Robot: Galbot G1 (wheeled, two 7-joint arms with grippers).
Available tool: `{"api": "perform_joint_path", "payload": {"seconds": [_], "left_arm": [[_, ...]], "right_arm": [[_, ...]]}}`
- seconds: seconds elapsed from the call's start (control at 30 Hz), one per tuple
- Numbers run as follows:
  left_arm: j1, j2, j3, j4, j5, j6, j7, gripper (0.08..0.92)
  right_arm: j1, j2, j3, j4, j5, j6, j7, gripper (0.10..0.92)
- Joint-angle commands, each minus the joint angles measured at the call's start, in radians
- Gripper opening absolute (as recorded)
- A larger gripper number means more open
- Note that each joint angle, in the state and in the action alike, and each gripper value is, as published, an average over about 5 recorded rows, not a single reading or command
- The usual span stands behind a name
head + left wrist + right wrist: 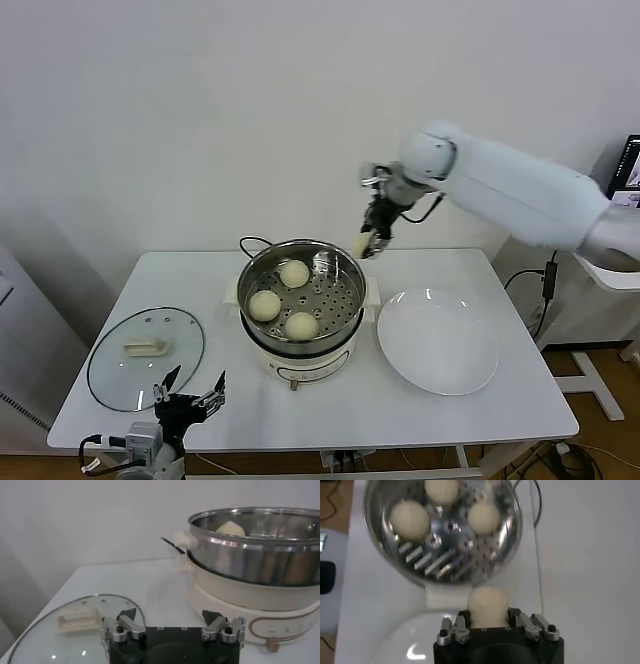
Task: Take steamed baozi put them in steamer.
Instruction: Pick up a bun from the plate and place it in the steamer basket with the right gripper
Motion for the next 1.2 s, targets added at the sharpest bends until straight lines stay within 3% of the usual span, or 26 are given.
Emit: {"api": "perform_joint_path", "payload": {"seconds": [0.03,0.37,1.07,1.2], "left_arm": [[-0.002,-0.026,0.004,0.005,0.002,-0.003,-0.002,0.823],[-0.015,-0.020,-0.005,0.016,-0.011,0.000,-0.001,0.823],[-0.027,-0.030,-0.003,0.024,-0.014,0.005,0.001,0.823],[-0.026,-0.036,-0.002,0.021,-0.013,0.004,0.001,0.823]], "right_arm": [[-0.049,0.216,-0.073,-0.084,0.017,-0.063,0.036,0.467],[-0.167,0.252,-0.010,-0.220,-0.152,-0.035,0.034,0.467],[-0.185,0.212,-0.020,-0.169,-0.189,-0.037,0.010,0.469],[-0.183,0.201,-0.019,-0.153,-0.178,-0.040,0.024,0.514]]}}
